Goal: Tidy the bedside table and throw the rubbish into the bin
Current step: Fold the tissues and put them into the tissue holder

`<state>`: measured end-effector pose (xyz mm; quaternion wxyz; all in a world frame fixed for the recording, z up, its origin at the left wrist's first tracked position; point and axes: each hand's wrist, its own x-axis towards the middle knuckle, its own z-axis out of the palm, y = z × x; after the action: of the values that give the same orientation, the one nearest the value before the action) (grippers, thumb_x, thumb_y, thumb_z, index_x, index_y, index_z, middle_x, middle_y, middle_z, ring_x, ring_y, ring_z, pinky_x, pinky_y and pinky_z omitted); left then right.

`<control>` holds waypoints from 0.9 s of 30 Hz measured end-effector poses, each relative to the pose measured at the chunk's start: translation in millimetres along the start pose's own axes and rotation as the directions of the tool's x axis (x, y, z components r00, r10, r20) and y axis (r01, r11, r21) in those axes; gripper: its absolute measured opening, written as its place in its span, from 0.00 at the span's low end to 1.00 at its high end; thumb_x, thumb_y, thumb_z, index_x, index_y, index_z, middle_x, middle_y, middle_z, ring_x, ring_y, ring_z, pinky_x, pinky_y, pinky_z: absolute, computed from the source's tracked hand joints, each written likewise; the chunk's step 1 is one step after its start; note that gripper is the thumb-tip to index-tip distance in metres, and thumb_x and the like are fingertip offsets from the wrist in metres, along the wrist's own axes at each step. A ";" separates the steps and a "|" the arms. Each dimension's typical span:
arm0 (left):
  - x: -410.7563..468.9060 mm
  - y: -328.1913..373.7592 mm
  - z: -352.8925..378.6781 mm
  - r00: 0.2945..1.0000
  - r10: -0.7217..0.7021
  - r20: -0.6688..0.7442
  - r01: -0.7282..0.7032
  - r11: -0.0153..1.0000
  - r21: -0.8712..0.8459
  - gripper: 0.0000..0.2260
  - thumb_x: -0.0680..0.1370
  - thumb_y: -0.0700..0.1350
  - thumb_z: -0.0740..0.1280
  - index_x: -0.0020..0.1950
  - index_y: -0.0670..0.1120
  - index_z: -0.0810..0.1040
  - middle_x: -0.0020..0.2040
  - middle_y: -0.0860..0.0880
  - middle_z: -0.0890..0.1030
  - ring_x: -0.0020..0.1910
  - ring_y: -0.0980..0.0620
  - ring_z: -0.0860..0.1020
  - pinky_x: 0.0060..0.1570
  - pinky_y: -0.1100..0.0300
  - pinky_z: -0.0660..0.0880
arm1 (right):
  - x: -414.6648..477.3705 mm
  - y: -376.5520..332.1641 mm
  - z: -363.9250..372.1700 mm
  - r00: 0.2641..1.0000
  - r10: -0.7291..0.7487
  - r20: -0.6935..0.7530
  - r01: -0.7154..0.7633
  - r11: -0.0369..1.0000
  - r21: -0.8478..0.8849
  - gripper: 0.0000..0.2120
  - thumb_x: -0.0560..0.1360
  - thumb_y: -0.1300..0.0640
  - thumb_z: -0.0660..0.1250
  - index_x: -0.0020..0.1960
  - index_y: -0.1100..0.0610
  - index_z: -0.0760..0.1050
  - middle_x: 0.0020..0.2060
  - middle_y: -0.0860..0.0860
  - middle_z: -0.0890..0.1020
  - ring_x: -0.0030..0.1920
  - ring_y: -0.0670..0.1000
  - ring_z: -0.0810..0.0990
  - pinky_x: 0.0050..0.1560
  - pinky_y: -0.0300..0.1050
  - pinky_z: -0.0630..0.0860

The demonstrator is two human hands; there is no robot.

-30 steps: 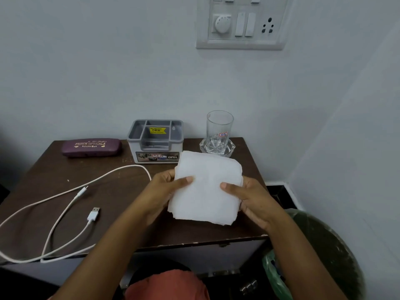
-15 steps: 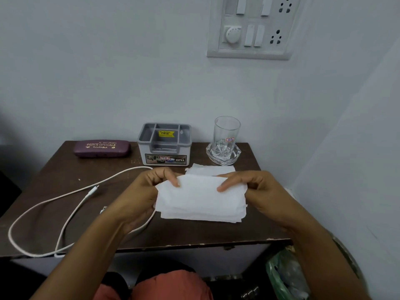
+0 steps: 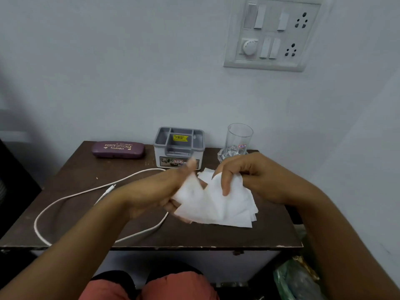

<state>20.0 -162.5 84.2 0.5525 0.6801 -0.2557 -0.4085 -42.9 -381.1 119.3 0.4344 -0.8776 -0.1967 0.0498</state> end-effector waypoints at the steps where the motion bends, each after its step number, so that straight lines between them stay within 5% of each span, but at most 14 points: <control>1: 1.7 -0.5 -5.5 0.999 -0.016 0.047 0.018 0.999 -0.031 0.40 0.64 0.77 0.52 0.52 0.47 0.83 0.47 0.44 0.85 0.43 0.49 0.84 0.38 0.60 0.78 | 3.7 -1.2 -4.0 1.000 0.006 -0.004 -0.006 1.000 -0.003 0.22 0.73 0.74 0.59 0.35 0.50 0.80 0.46 0.47 0.82 0.51 0.49 0.80 0.53 0.50 0.78; 5: 2.6 0.4 -18.0 0.987 -0.066 0.145 0.085 0.988 -0.128 0.49 0.65 0.77 0.39 0.56 0.41 0.81 0.47 0.42 0.85 0.43 0.48 0.84 0.40 0.61 0.78 | 13.5 -6.1 -17.4 1.000 -0.007 0.025 0.005 0.996 0.086 0.21 0.74 0.73 0.61 0.35 0.49 0.80 0.47 0.51 0.82 0.52 0.54 0.81 0.52 0.53 0.79; 9: 3.5 1.4 -8.8 0.996 0.094 -0.006 -0.093 0.993 0.074 0.29 0.70 0.68 0.63 0.50 0.43 0.83 0.51 0.40 0.83 0.51 0.41 0.80 0.58 0.50 0.74 | 24.6 -11.0 -19.7 0.995 -0.009 0.102 -0.001 0.995 0.095 0.22 0.72 0.76 0.58 0.35 0.53 0.79 0.47 0.54 0.82 0.50 0.53 0.81 0.49 0.45 0.78; 13: 9.1 8.4 -1.3 0.982 0.091 -0.167 -0.092 0.996 0.002 0.16 0.71 0.49 0.73 0.47 0.36 0.80 0.47 0.39 0.84 0.45 0.44 0.81 0.51 0.50 0.75 | 34.8 -4.9 -17.4 0.995 0.029 0.096 -0.034 0.998 0.048 0.23 0.71 0.78 0.56 0.38 0.53 0.80 0.47 0.49 0.82 0.50 0.49 0.81 0.49 0.41 0.77; 15: 11.2 7.6 2.3 0.965 0.109 -0.240 -0.132 0.988 -0.082 0.18 0.69 0.49 0.73 0.47 0.35 0.79 0.47 0.40 0.84 0.45 0.45 0.81 0.49 0.52 0.77 | 37.8 1.8 -9.4 0.995 0.020 -0.095 -0.002 0.982 0.190 0.15 0.76 0.71 0.61 0.48 0.54 0.80 0.48 0.49 0.83 0.51 0.49 0.81 0.51 0.44 0.79; 17: 14.7 2.2 4.2 0.917 0.147 -0.371 -0.217 0.964 -0.155 0.19 0.68 0.51 0.72 0.47 0.36 0.79 0.46 0.40 0.84 0.43 0.47 0.81 0.46 0.54 0.76 | 38.0 9.3 7.0 0.939 0.194 -0.284 -0.003 0.830 0.557 0.11 0.80 0.55 0.59 0.56 0.53 0.79 0.50 0.50 0.84 0.52 0.53 0.82 0.51 0.48 0.80; 19: 19.8 -3.6 5.1 0.842 0.186 -0.506 -0.332 0.918 -0.216 0.16 0.68 0.50 0.70 0.47 0.38 0.80 0.44 0.44 0.85 0.41 0.51 0.82 0.41 0.61 0.78 | 34.4 17.1 30.9 0.921 0.320 -0.223 -0.013 0.597 0.802 0.20 0.77 0.42 0.55 0.60 0.52 0.76 0.54 0.53 0.83 0.56 0.55 0.81 0.56 0.55 0.78; 20: 22.1 -6.6 5.5 0.809 0.200 -0.553 -0.386 0.890 -0.242 0.16 0.69 0.48 0.70 0.48 0.37 0.80 0.44 0.45 0.85 0.41 0.52 0.82 0.39 0.63 0.78 | 32.5 18.6 43.5 0.939 0.301 -0.169 -0.035 0.570 0.821 0.21 0.75 0.40 0.58 0.61 0.51 0.75 0.55 0.53 0.83 0.57 0.55 0.81 0.58 0.56 0.77; 22: 26.8 -12.9 5.3 0.766 0.209 -0.608 -0.455 0.844 -0.283 0.14 0.69 0.46 0.70 0.49 0.38 0.81 0.44 0.44 0.85 0.41 0.51 0.82 0.39 0.61 0.79 | 32.0 16.3 64.9 0.955 0.266 -0.134 -0.081 0.665 0.742 0.20 0.72 0.47 0.70 0.62 0.50 0.74 0.55 0.51 0.83 0.56 0.51 0.81 0.55 0.52 0.79; 25: 32.5 -18.0 -4.6 0.735 0.239 -0.635 -0.520 0.799 -0.301 0.09 0.69 0.44 0.69 0.47 0.42 0.82 0.45 0.44 0.85 0.44 0.49 0.82 0.44 0.55 0.79 | 48.6 22.2 73.3 0.890 0.321 -0.324 -0.118 0.848 0.517 0.18 0.69 0.61 0.74 0.57 0.52 0.76 0.49 0.50 0.85 0.49 0.47 0.84 0.48 0.43 0.81; 27: 39.3 -13.3 -20.5 0.685 0.315 -0.657 -0.569 0.794 -0.212 0.06 0.71 0.41 0.67 0.46 0.40 0.80 0.40 0.49 0.85 0.38 0.56 0.82 0.39 0.64 0.78 | 68.9 28.3 62.0 0.850 0.311 -0.424 -0.132 0.906 0.401 0.13 0.69 0.63 0.74 0.52 0.53 0.79 0.45 0.49 0.86 0.44 0.48 0.84 0.45 0.42 0.81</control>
<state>56.9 -179.3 61.8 0.8136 0.5595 -0.1417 -0.0698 12.9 -323.7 64.6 0.6125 -0.7854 0.0335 -0.0832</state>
